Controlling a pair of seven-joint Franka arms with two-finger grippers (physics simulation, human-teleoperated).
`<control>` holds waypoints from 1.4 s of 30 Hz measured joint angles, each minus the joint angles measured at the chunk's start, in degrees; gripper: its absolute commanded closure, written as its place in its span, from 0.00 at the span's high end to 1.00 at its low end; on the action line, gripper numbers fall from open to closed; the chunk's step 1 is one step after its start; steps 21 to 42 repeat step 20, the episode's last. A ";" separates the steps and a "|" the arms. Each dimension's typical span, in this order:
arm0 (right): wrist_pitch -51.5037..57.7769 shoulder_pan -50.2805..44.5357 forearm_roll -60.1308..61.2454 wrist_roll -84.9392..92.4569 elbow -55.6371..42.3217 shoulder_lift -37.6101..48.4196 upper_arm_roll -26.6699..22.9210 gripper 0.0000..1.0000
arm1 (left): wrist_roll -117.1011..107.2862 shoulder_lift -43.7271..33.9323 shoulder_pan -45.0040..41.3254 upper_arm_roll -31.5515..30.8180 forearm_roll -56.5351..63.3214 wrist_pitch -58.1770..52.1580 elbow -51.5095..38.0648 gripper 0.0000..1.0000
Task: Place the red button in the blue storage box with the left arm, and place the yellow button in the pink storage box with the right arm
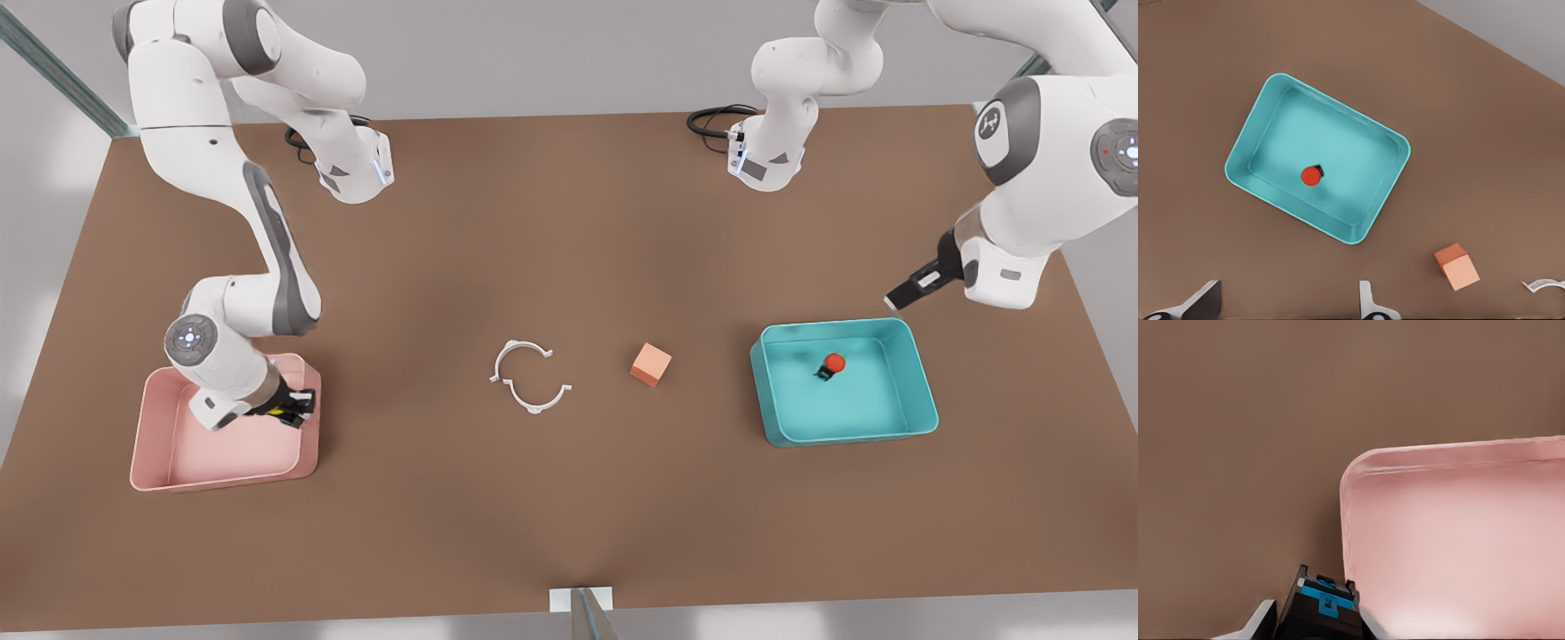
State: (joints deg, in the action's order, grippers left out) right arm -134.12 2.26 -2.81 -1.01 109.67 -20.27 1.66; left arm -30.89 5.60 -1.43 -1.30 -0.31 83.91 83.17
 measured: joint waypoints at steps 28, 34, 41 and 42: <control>33.70 2.27 -0.46 11.03 -38.13 -2.95 7.68 1.00 | 21.47 0.18 -0.12 0.05 -0.08 -3.51 -0.02 1.00; 33.70 2.27 -0.46 11.03 -38.13 -2.95 7.68 1.00 | 21.47 0.18 -0.12 0.05 -0.08 -3.51 -0.02 1.00; 33.70 2.27 -0.46 11.03 -38.13 -2.95 7.68 1.00 | 21.47 0.18 -0.12 0.05 -0.08 -3.51 -0.02 1.00; 33.70 2.27 -0.46 11.03 -38.13 -2.95 7.68 1.00 | 21.47 0.18 -0.12 0.05 -0.08 -3.51 -0.02 1.00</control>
